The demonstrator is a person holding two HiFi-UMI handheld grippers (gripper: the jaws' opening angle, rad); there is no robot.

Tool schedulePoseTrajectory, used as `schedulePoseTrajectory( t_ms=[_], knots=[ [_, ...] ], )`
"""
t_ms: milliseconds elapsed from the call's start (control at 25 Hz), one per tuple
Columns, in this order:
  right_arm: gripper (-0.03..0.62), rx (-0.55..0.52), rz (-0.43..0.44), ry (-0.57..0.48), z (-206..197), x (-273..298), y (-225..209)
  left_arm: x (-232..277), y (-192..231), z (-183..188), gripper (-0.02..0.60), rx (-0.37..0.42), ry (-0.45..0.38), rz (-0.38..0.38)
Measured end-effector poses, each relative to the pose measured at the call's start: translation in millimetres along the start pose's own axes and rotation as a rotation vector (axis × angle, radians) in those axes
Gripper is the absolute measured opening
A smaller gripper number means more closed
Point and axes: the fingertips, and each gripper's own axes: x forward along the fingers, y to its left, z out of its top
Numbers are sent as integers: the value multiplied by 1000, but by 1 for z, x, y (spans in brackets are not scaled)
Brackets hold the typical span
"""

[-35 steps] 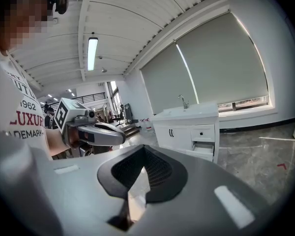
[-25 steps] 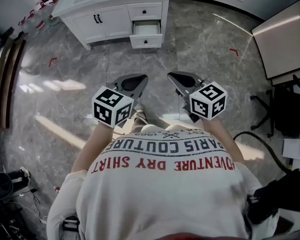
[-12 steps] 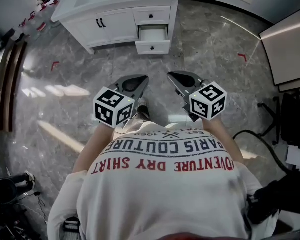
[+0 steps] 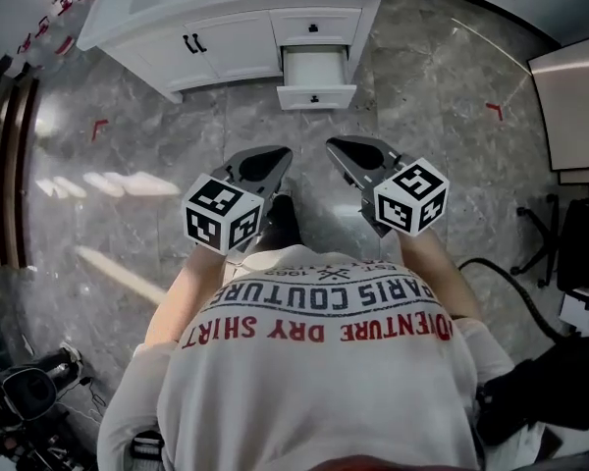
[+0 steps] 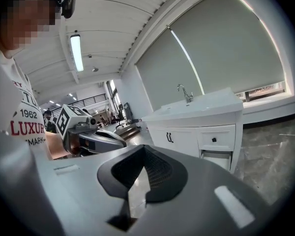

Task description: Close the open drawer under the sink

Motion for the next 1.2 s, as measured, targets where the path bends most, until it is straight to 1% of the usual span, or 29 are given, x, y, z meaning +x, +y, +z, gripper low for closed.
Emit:
schedulePoseTrajectory(
  t_ms=[160,240,480,680,920,1040,1200],
  knots=[
    [2,7,-11,13,16,56,-43,27,70,13,2,-21,1,19],
    [2,8,-20,24,22,77,-59,38,94,19,2,-34,3,13],
    [2,32,-57,37,27,107,-96,65,128,30,2,-51,25,-15],
    [2,48,-81,36,21,124,-119,81,149,24,2,-79,34,-13],
    [2,59,-130,52,-11,141,-152,105,174,-3,2,-110,71,-3],
    [2,58,-160,72,-34,154,-174,121,191,-16,2,-120,82,4],
    [2,59,-199,104,-67,176,-199,141,215,-44,2,-144,110,9]
  ],
)
